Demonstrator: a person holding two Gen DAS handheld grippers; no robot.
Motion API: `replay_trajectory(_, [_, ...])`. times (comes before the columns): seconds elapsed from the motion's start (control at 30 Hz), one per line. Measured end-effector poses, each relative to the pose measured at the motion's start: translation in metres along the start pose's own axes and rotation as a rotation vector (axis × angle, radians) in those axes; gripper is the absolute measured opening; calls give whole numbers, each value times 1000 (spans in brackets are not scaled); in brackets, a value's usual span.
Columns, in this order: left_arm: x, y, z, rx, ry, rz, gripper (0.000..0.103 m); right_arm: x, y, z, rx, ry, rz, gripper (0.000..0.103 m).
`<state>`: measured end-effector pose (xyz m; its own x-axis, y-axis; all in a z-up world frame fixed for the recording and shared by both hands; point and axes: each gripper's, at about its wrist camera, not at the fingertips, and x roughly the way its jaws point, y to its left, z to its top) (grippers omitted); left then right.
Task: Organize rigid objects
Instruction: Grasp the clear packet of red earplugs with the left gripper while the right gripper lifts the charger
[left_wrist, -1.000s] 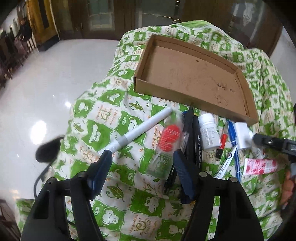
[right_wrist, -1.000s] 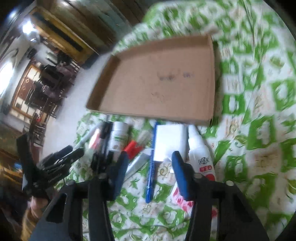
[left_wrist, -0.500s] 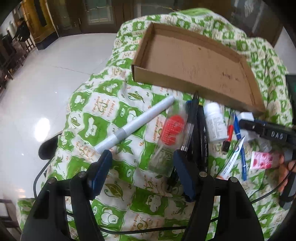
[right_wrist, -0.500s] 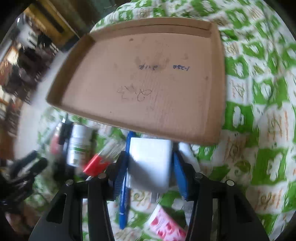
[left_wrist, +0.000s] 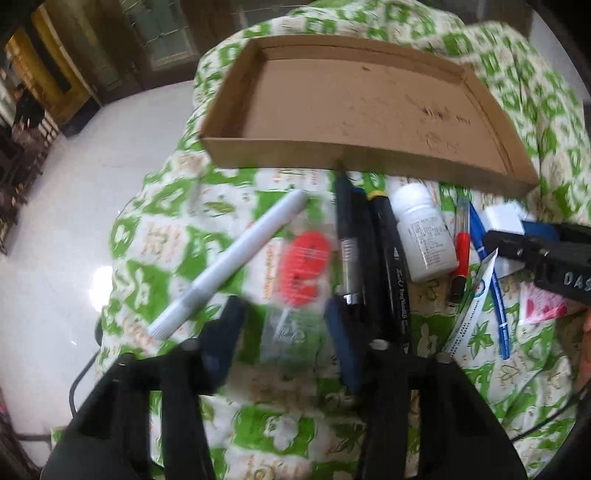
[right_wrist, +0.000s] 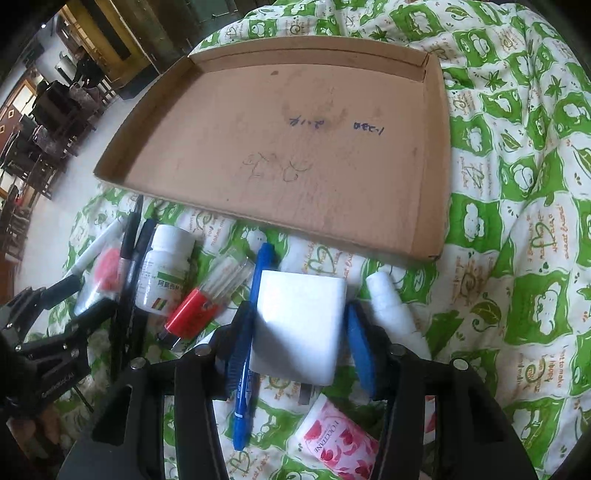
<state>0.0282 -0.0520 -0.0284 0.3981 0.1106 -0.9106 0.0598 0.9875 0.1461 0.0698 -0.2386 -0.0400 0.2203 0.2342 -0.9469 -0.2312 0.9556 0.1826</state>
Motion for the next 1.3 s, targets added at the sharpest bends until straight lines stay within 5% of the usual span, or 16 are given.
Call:
replay_trajectory(0.13, [2,-8,0,35,-12,8,31,2,-3,0,15,0,10,45])
replay_trajectory(0.47, [-4,25,-9,-117,-10,-137,27,1,-8,-13,28,-9,29,45])
replay_trajectory(0.97, [7,19,1,-115,46,-139,27,-3,-9,-23,24,4,20,45])
replay_trajectory(1.3, [-6,37,-13,-161,-23,-146,25,-16,-10,-29,44,-42,54,44])
